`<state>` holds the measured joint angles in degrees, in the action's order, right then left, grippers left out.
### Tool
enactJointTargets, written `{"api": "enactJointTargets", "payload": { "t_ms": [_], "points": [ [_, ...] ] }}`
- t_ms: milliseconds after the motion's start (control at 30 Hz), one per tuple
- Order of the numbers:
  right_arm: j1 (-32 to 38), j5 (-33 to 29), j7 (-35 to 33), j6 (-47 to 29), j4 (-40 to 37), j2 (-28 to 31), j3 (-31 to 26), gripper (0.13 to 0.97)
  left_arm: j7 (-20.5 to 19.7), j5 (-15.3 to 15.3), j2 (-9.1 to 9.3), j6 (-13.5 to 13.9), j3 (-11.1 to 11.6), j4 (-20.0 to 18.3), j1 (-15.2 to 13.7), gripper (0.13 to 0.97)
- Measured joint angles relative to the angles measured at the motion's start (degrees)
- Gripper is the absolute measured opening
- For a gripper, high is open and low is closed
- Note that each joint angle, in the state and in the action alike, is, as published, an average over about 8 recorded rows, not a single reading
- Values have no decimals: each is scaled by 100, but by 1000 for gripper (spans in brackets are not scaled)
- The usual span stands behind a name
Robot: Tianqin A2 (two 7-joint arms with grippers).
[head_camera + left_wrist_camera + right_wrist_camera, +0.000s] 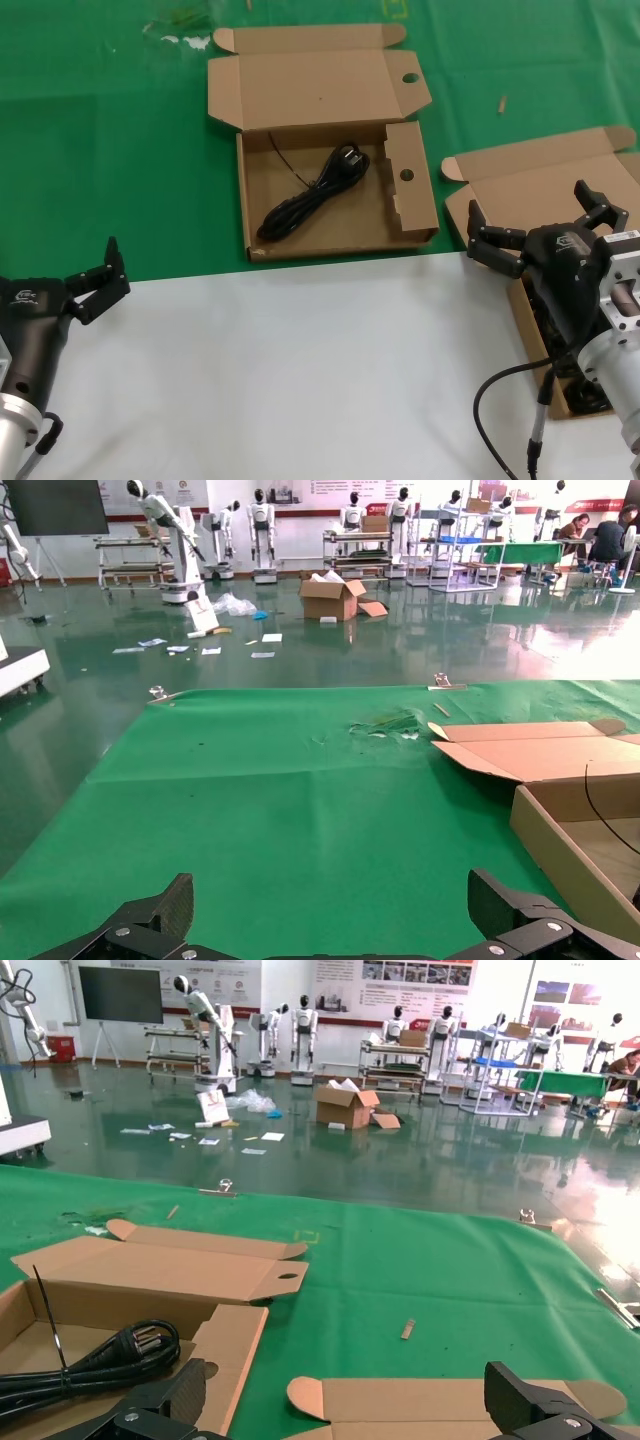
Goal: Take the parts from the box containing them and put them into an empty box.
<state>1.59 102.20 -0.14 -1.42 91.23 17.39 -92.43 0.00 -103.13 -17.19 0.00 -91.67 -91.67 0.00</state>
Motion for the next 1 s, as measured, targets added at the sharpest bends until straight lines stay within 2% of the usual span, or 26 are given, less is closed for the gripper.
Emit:
{"api": "enactJointTargets", "payload": {
  "t_ms": [1000],
  "points": [
    [0,0,0,0,0,0,0,966,0,0,0,0,0,0,0,966]
  ]
}}
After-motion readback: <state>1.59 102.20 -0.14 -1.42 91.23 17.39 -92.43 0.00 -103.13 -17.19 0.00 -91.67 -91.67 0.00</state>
